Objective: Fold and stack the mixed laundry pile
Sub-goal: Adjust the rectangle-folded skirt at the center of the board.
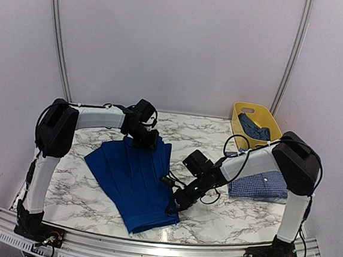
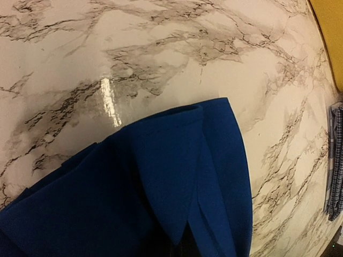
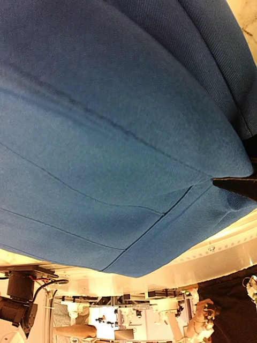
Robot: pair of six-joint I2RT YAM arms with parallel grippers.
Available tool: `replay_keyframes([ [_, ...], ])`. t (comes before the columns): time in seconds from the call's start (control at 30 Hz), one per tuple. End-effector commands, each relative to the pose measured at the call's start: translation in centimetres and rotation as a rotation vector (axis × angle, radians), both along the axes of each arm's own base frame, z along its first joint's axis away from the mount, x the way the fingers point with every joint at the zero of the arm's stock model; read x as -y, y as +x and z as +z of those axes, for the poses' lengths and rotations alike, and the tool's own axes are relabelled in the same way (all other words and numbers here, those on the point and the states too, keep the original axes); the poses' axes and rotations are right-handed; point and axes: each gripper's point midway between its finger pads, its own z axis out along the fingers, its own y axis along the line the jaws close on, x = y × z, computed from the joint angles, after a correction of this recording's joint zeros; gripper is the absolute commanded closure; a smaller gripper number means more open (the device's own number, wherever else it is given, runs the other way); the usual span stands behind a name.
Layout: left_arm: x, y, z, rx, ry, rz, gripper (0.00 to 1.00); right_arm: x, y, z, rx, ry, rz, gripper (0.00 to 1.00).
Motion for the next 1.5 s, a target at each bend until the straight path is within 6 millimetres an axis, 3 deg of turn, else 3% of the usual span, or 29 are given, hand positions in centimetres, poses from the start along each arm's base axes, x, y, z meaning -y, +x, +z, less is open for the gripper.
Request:
replay_keyframes([
  [0.0,0.8,4.1,3.2,0.127,-0.100,0.011,1.00,4.5,-3.0,-5.9,-0.075,-0.297,-0.018,1.00],
  [0.07,1.8,3.8,5.2,0.156,-0.131,-0.027,0.88,4.1,-2.7,-5.3,-0.061,-0.279,-0.017,1.00],
  [0.17,2.3,3.0,8.4,0.186,-0.179,-0.065,0.59,3.5,-2.3,-3.9,-0.043,-0.251,-0.020,0.82],
  [0.27,0.1,1.9,11.0,0.216,-0.168,-0.017,0.43,3.1,-1.9,-1.7,-0.031,-0.223,-0.032,0.68],
  [0.33,-2.0,0.5,11.2,0.211,-0.137,0.021,0.36,3.2,-1.5,0.0,-0.016,-0.214,-0.050,0.63],
  [0.5,-6.4,-4.4,10.2,0.141,-0.096,0.084,0.30,4.5,1.6,3.3,0.048,-0.214,-0.163,0.60],
  [0.53,-7.2,-5.5,10.3,0.131,-0.100,0.100,0.30,4.7,2.4,3.6,0.051,-0.211,-0.190,0.59],
  [0.67,-10.1,-9.6,7.3,0.064,-0.050,0.134,0.30,4.4,4.2,3.7,0.027,-0.191,-0.214,0.57],
  [0.8,-11.4,-12.5,5.4,0.021,-0.040,0.145,0.30,3.0,4.1,2.8,-0.049,-0.167,-0.187,0.56],
  [0.97,-11.4,-15.2,2.8,-0.030,-0.007,0.125,0.38,1.6,2.9,1.4,-0.140,-0.129,-0.146,0.47],
  [1.1,-11.1,-14.2,-0.2,-0.061,0.066,0.112,0.51,-0.2,2.6,1.0,-0.198,-0.060,-0.143,0.47],
  [1.3,-9.7,-8.8,-3.6,-0.074,0.136,0.076,0.69,-3.2,4.7,2.4,-0.243,0.030,-0.188,0.46],
  [1.4,-8.7,-6.3,-2.3,-0.037,0.111,0.051,0.67,-3.1,4.9,3.0,-0.236,0.009,-0.192,0.44],
  [1.47,-7.8,-5.6,-0.3,-0.001,0.078,0.024,0.56,-1.4,5.7,3.2,-0.168,-0.061,-0.217,0.44],
])
